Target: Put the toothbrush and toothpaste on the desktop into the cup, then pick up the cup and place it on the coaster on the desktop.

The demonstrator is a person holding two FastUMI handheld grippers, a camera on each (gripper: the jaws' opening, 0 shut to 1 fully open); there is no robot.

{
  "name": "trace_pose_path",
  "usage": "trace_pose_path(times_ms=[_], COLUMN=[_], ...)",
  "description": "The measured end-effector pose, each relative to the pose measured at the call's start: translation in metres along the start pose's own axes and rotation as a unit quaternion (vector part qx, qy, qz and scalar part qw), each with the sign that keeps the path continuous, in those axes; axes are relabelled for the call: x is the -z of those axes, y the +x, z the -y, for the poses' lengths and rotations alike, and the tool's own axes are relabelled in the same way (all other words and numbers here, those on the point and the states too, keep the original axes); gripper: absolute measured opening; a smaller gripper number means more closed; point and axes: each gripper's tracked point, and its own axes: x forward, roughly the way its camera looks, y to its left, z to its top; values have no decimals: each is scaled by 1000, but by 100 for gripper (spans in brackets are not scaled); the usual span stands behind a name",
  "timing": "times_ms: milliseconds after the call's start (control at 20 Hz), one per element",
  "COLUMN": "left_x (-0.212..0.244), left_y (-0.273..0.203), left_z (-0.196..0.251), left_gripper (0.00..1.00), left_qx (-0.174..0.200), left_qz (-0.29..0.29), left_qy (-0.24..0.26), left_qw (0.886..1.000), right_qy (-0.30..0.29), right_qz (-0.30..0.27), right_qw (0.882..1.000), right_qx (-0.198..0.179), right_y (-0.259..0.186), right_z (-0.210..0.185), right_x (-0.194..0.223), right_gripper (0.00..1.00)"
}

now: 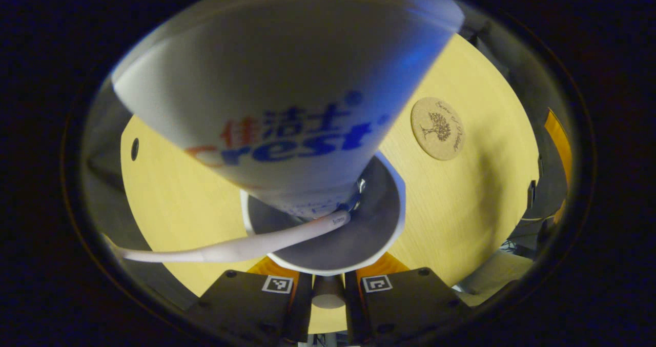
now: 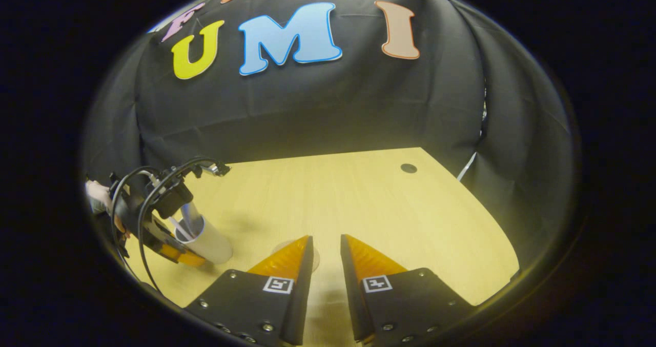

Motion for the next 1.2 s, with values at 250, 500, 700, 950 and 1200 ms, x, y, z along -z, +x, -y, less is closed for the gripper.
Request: trace_pose_path(times_ms=[250, 500, 700, 950, 1200], left_x=[-3, -12, -26, -46, -60], left_y=[0, -13, -21, -21, -24], left_z=[3, 4, 24, 59, 84], left_gripper=[31, 31, 30, 29, 31], left_qx=[3, -13, -17, -11, -11], left_qz=[17, 24, 31, 31, 34], left_qy=[-6, 25, 65, 113, 161], left_qw=[1000, 999, 997, 993, 986], right_qy=[8, 15, 17, 27, 49], right_qz=[-4, -6, -6, -12, -18], right_qw=[1000, 1000, 1000, 1000, 998], right_qx=[6, 5, 3, 9, 29], right_y=[2, 2, 2, -2, -4], right_z=[9, 10, 9, 19, 43], right_x=[1, 3, 3, 12, 20], right_gripper=[34, 34, 34, 34, 34])
